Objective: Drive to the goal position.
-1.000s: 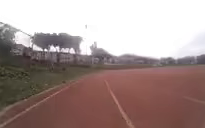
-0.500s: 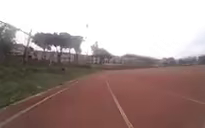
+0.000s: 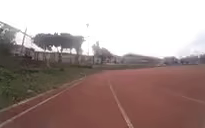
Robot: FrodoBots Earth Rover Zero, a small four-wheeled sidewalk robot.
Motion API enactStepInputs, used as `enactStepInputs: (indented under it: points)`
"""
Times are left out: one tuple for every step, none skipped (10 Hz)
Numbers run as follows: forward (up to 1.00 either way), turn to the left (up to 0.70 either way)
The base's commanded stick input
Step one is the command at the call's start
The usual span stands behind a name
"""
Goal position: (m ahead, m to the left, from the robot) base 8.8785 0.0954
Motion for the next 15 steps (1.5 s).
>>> enactStepInputs:
  points:
    - [1.00,0.00]
    - [1.00,0.00]
    - [1.00,0.00]
    - [1.00,0.00]
    - [1.00,0.00]
    - [1.00,0.00]
    - [1.00,0.00]
    - [1.00,0.00]
    - [1.00,0.00]
    - [1.00,0.00]
    - [1.00,0.00]
    - [1.00,0.00]
    - [1.00,0.00]
    - [1.00,0.00]
    - [1.00,0.00]
